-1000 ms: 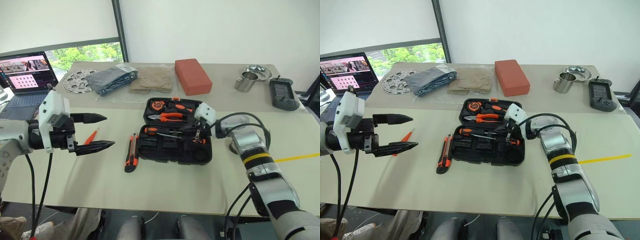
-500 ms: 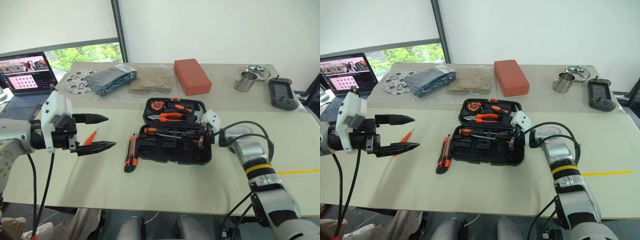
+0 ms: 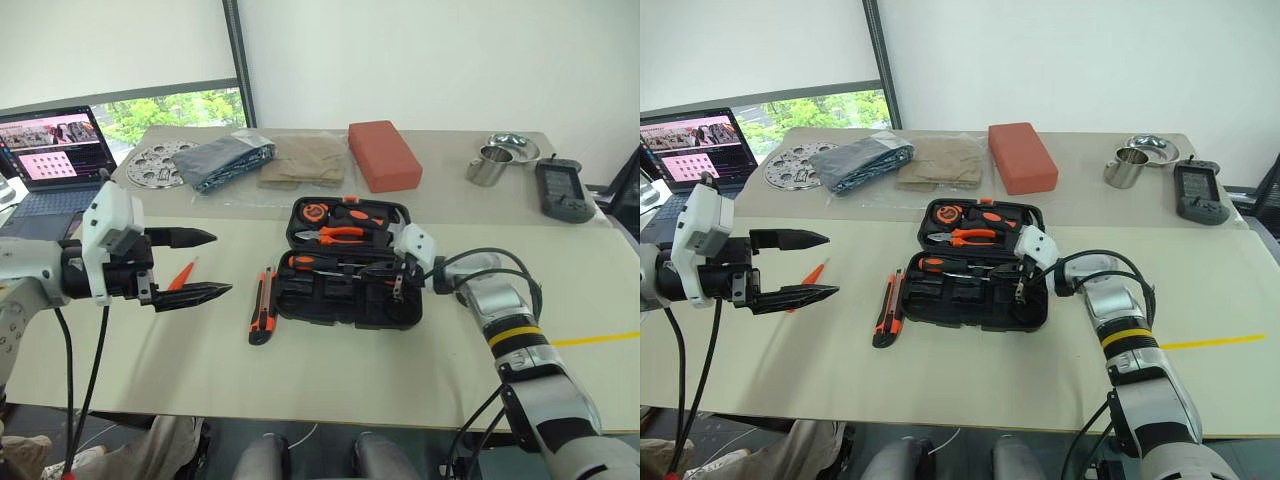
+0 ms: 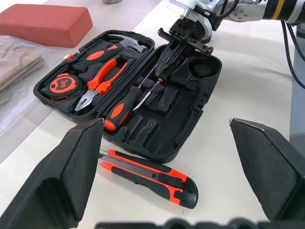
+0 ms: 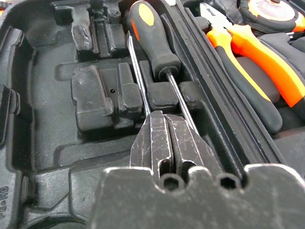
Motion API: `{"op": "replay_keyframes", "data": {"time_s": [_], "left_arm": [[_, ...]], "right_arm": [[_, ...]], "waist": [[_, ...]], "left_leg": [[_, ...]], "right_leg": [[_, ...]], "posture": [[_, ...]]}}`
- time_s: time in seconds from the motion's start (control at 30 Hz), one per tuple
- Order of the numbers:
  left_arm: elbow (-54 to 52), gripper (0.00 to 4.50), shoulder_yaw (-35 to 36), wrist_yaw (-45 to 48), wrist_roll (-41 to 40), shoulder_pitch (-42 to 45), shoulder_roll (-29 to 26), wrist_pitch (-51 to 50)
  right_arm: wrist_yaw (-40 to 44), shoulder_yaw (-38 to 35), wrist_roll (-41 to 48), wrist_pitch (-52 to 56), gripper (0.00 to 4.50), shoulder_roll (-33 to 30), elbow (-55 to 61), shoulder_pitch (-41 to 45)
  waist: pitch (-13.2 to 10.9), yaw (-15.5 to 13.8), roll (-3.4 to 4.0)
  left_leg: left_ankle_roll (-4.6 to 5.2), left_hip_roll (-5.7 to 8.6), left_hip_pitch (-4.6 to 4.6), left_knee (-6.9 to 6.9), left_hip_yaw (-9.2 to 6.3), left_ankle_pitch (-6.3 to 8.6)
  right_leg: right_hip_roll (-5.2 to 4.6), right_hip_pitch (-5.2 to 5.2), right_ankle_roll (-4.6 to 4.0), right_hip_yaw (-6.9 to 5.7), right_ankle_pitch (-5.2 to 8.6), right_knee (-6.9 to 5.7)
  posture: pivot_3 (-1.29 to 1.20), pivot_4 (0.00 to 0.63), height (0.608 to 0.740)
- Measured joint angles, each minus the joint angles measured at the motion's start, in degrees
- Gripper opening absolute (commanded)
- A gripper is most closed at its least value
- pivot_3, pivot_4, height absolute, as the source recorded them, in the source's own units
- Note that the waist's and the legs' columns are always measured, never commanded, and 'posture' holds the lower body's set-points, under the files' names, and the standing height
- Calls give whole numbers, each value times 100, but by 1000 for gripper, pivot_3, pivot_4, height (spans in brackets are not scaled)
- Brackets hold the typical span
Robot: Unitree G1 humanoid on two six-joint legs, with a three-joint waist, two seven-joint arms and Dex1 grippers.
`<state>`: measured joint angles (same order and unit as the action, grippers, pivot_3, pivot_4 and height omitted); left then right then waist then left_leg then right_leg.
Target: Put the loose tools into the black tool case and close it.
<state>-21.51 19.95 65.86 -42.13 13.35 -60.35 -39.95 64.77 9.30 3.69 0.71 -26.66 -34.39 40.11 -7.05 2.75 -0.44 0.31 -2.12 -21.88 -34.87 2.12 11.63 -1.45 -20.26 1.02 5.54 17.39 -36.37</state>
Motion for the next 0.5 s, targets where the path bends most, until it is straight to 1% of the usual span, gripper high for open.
{"op": "replay_keyframes", "data": {"time_s": [0.1, 0.13, 0.23, 0.27, 0.37, 0.43, 0.5], "left_arm": [[20, 4500, 31, -26, 17, -148, 29, 4], [46, 4500, 53, -48, 41, -229, 60, 10], [278, 4500, 128, -245, 181, -462, 267, 106], [347, 4500, 143, -309, 203, -494, 346, 126], [570, 4500, 161, -641, 417, -589, 533, 264], [759, 4500, 183, -897, 585, -651, 665, 335], [992, 4500, 188, -1187, 827, -661, 798, 488]], "right_arm": [[57, -88, 163, 134, 54, 5, 28, -11], [87, -99, 209, 212, 304, 2, 61, -16], [175, -141, 393, 514, 1121, -62, 387, -33], [204, -180, 459, 609, 1587, -103, 530, -33], [274, -361, 719, 950, 2571, -253, 1099, -42], [291, -432, 892, 1144, 3342, -342, 1464, -85], [304, -505, 1047, 1373, 3900, -427, 1920, -260]], "waist": [[-2, -1, 1], [-3, -1, 1], [-6, -4, 3], [-6, -10, 3], [-6, -21, 3], [-6, -21, 3], [-7, -23, 2]], "left_leg": [[0, 0, -7, 1, 0, 0], [0, 0, -9, 2, 0, 0], [0, 0, -24, 1, 0, 0], [0, 1, -26, 2, 1, 0], [0, 0, -27, 3, 0, 0], [0, -2, -27, 3, 0, 0], [0, -4, -28, 4, 0, 0]], "right_leg": [[-1, -6, 0, 0, 0, -1], [-1, -10, 0, 1, 0, -1], [-3, -33, 0, 1, 0, -23], [-7, -39, 0, 1, 0, -31], [-7, -43, -1, -1, 0, -33], [-8, -43, -1, -2, 1, -33], [-9, -43, -2, -2, 1, -33]], "posture": [[0, 150, 740], [0, 150, 740], [0, 150, 740], [0, 150, 740], [0, 150, 740], [0, 150, 740], [0, 150, 740]]}}
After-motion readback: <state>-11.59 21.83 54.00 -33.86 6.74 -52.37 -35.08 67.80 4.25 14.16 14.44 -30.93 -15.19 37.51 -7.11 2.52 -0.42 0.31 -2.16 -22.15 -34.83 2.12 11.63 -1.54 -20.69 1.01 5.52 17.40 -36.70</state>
